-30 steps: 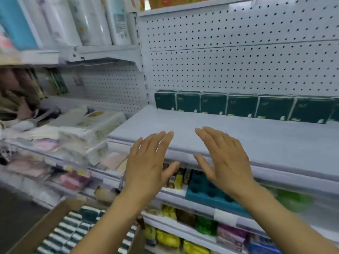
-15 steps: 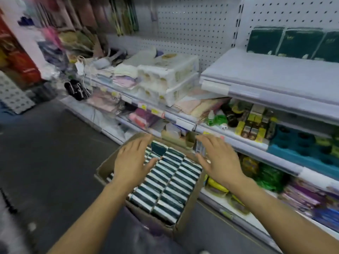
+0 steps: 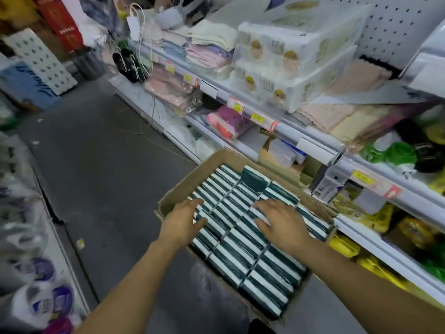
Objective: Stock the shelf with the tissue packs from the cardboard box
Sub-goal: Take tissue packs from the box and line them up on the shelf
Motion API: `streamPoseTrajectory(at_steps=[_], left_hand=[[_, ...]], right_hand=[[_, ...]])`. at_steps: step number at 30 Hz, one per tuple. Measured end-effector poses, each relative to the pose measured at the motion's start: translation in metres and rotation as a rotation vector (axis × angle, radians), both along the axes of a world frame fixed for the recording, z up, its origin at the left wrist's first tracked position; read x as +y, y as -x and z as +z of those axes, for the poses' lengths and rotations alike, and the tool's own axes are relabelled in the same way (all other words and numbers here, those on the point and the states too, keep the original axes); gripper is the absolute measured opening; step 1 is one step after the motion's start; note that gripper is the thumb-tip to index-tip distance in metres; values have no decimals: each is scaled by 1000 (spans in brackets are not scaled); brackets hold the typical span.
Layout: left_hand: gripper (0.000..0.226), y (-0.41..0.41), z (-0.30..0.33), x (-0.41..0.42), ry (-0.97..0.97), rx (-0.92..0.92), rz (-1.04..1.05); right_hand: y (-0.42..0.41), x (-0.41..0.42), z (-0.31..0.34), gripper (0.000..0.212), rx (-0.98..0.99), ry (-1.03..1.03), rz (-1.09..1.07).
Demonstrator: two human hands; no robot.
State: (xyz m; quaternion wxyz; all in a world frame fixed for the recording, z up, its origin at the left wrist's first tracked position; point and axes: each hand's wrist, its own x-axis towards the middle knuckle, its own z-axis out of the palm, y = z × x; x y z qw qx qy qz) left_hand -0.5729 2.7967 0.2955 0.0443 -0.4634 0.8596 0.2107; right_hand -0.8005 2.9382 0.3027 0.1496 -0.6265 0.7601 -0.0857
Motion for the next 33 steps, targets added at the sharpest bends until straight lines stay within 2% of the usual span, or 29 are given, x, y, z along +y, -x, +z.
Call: streamPoseTrajectory(at_steps=[5, 9, 17, 24, 28, 33], left_hand=[[49, -11, -52, -34, -127, -67, -13], [39, -22, -80, -50, -144, -129, -82], [32, -26, -113, -79, -206, -89, -303], [48, -22, -127, -104, -272, -148, -487], [48, -16, -132, -104, -295, -130, -520], [41, -13, -114, -106, -303, -37, -478]], right_hand=[[-18, -41, -50, 37, -54, -96, 54], [-41, -58, -81, 36, -57, -153, 84], [-79, -81, -123, 39, 7, -238, 27], [-86, -95, -136, 45, 106, -309, -77], [-89, -100, -136, 48, 157, -380, -89], [-86, -94, -118, 38, 62, -279, -265]])
